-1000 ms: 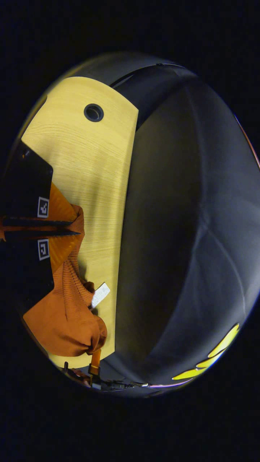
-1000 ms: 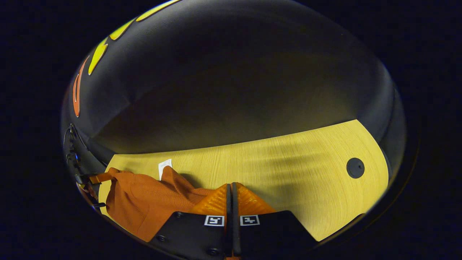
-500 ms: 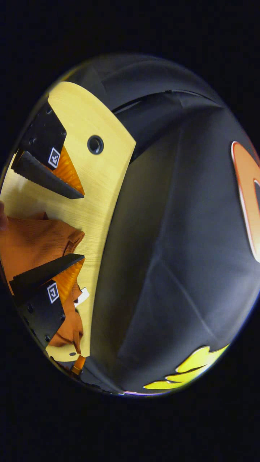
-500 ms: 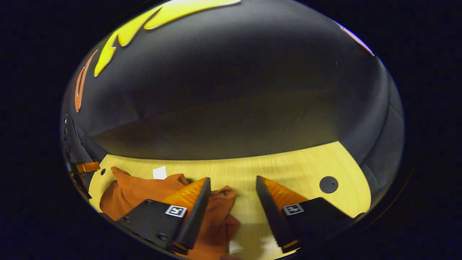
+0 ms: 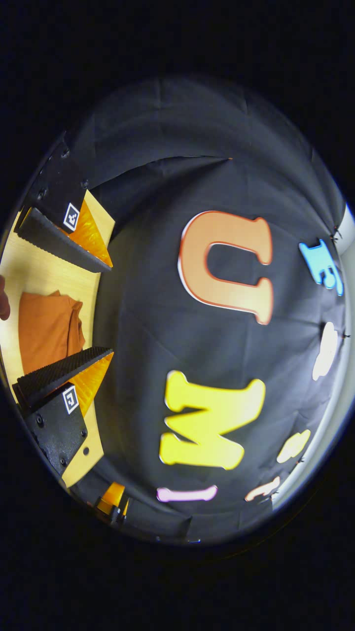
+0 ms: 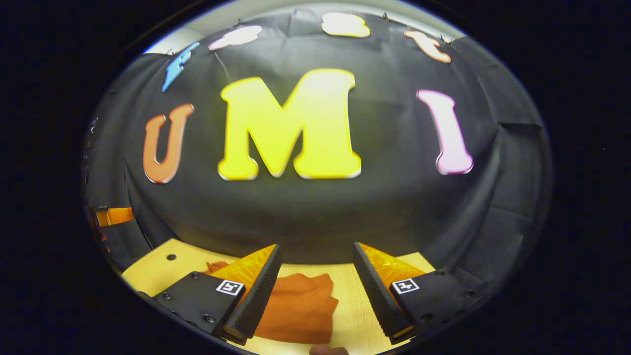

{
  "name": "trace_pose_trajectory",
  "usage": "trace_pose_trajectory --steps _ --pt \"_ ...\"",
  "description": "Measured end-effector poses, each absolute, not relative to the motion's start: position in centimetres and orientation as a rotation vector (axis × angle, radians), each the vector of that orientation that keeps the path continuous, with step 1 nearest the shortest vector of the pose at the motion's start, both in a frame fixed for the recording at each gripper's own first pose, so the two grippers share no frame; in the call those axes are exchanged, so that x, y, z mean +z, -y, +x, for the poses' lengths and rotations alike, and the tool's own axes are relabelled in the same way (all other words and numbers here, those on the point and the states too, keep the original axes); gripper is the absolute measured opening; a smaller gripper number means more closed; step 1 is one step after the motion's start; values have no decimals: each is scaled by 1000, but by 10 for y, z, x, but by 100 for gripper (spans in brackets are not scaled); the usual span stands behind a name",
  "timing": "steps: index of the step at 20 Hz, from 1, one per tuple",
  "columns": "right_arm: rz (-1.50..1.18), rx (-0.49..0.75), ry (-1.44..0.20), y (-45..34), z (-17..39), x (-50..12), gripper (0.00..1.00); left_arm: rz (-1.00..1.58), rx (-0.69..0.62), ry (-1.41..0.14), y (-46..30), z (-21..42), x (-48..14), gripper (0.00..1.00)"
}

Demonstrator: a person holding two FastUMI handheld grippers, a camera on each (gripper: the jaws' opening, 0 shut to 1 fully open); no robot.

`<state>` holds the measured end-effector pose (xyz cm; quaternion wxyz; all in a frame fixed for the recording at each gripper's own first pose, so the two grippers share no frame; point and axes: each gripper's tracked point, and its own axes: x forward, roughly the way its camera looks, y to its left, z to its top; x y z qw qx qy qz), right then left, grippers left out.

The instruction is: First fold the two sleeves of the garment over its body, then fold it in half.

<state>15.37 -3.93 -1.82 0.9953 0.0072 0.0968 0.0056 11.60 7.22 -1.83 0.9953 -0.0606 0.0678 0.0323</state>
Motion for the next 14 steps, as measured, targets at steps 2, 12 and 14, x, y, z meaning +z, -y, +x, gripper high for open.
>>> trace_pose_trajectory --steps 2,12,14 --pt "0 51 -84 13 99 31 92 -106 19 -69 -53 64 18 97" --pt "0 -22 3 -21 -90 86 95 -25 76 42 -27 -98 43 98" --pt "-16 -9 -21 -25 -107 75 94 11 72 15 -19 -112 33 98"
